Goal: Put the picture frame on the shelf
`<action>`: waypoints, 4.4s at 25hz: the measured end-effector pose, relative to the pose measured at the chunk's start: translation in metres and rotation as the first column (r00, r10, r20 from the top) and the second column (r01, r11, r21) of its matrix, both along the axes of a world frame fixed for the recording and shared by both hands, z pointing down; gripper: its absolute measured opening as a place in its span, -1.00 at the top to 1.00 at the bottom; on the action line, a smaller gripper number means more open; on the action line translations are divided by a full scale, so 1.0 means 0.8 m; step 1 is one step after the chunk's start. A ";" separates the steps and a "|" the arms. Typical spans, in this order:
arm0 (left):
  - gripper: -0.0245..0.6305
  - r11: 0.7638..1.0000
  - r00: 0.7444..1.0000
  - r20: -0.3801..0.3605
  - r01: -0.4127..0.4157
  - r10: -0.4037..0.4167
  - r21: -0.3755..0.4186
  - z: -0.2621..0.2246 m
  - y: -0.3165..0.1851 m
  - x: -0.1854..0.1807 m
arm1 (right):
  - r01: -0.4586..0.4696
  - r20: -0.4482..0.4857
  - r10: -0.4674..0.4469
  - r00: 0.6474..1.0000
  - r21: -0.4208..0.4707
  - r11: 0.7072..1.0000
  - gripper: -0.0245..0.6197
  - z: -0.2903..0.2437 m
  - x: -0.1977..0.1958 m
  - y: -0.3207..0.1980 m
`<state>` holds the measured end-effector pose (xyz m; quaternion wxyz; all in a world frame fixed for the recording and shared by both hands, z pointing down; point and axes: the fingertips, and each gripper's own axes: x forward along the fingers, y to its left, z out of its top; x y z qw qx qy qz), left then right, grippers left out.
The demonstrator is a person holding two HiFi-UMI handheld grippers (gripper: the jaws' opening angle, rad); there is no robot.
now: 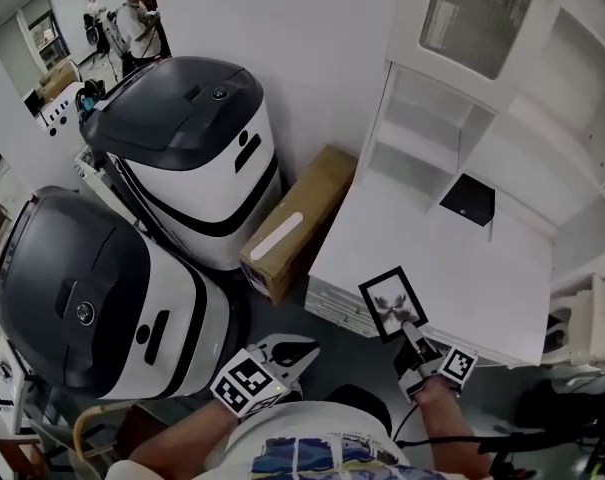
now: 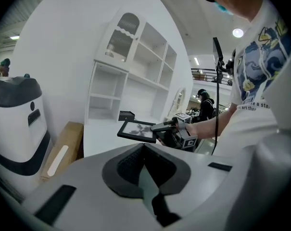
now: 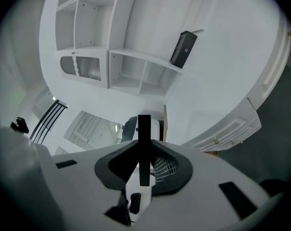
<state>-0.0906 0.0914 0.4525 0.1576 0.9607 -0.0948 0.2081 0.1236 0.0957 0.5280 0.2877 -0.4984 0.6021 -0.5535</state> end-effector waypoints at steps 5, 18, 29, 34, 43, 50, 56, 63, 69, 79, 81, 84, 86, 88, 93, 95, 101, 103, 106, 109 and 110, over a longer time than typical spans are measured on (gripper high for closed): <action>0.89 1.000 1.000 -0.004 0.002 -0.002 -0.028 0.005 -0.038 0.010 | -0.093 -0.004 0.093 0.996 -0.028 0.995 0.65 0.022 0.041 -0.053; 0.89 0.990 0.990 0.020 0.138 -0.138 0.000 -0.015 -0.135 0.077 | -0.102 0.008 0.103 0.995 -0.026 0.994 0.65 0.045 0.144 -0.239; 0.89 0.970 0.969 0.052 0.244 -0.243 0.003 -0.019 -0.175 0.096 | -0.150 0.083 0.152 0.985 -0.034 0.988 0.65 0.087 0.172 -0.356; 0.89 0.950 0.948 0.067 0.313 -0.313 0.002 -0.020 -0.186 0.082 | -0.193 0.113 0.197 0.974 -0.041 0.980 0.65 0.101 0.178 -0.399; 0.89 0.899 0.894 0.106 0.437 -0.435 -0.001 -0.013 -0.194 0.043 | -0.237 0.108 0.242 0.964 -0.064 0.969 0.65 0.130 0.185 -0.468; 0.89 0.873 0.867 0.124 0.487 -0.482 -0.013 -0.007 -0.198 0.027 | -0.267 0.079 0.275 0.958 -0.095 0.959 0.65 0.155 0.199 -0.499; 0.89 0.867 0.860 0.137 0.499 -0.492 -0.020 -0.001 -0.200 0.023 | -0.280 0.038 0.285 0.958 -0.107 0.954 0.65 0.168 0.212 -0.518; 0.89 0.855 0.848 0.149 0.518 -0.509 -0.028 0.001 -0.202 0.014 | -0.292 -0.026 0.292 0.956 -0.123 0.948 0.65 0.177 0.223 -0.532; 0.89 0.850 0.843 0.152 0.525 -0.516 -0.029 0.005 -0.204 0.011 | -0.295 -0.117 0.279 0.953 -0.154 0.943 0.65 0.188 0.225 -0.539; 0.89 0.826 0.819 0.159 0.562 -0.552 -0.029 0.007 -0.196 0.000 | -0.290 -0.283 0.231 0.931 -0.188 0.938 0.60 0.196 0.230 -0.549; 0.89 0.824 0.816 0.160 0.567 -0.556 -0.029 0.006 -0.194 0.000 | -0.286 -0.315 0.217 0.924 -0.193 0.938 0.58 0.198 0.232 -0.549; 0.89 0.822 0.813 0.165 0.569 -0.558 -0.026 0.004 -0.190 -0.002 | -0.271 -0.377 0.181 0.908 -0.201 0.941 0.54 0.199 0.234 -0.549; 0.89 0.820 0.811 0.167 0.572 -0.561 -0.023 0.004 -0.191 -0.003 | -0.259 -0.418 0.155 0.895 -0.203 0.944 0.51 0.198 0.234 -0.550; 0.89 0.820 0.810 0.168 0.572 -0.561 -0.024 0.006 -0.192 -0.003 | -0.248 -0.455 0.131 0.881 -0.208 0.946 0.48 0.199 0.235 -0.552; 0.89 0.826 0.817 0.165 0.563 -0.552 -0.023 0.005 -0.193 -0.001 | -0.230 -0.538 0.070 0.840 -0.236 0.944 0.38 0.203 0.241 -0.549; 0.89 0.827 0.818 0.164 0.562 -0.552 -0.019 0.004 -0.195 -0.001 | -0.224 -0.571 0.047 0.820 -0.244 0.944 0.34 0.203 0.243 -0.549; 0.89 0.828 0.818 0.166 0.560 -0.551 -0.012 0.001 -0.195 -0.002 | -0.213 -0.655 -0.014 0.755 -0.266 0.940 0.24 0.204 0.246 -0.549; 0.89 0.828 0.817 0.167 0.561 -0.551 -0.011 0.001 -0.195 -0.002 | -0.213 -0.678 -0.033 0.734 -0.276 0.937 0.21 0.205 0.246 -0.549; 0.89 0.829 0.819 0.164 0.560 -0.550 -0.012 0.002 -0.196 0.000 | -0.215 -0.707 -0.058 0.705 -0.290 0.933 0.14 0.204 0.248 -0.548; 0.89 0.830 0.821 0.160 0.558 -0.549 -0.016 0.002 -0.195 0.003 | -0.215 -0.733 -0.077 0.676 -0.296 0.931 0.11 0.202 0.250 -0.546; 0.89 0.830 0.821 0.159 0.557 -0.548 -0.017 0.003 -0.195 0.003 | -0.214 -0.743 -0.084 0.664 -0.296 0.931 0.11 0.201 0.251 -0.546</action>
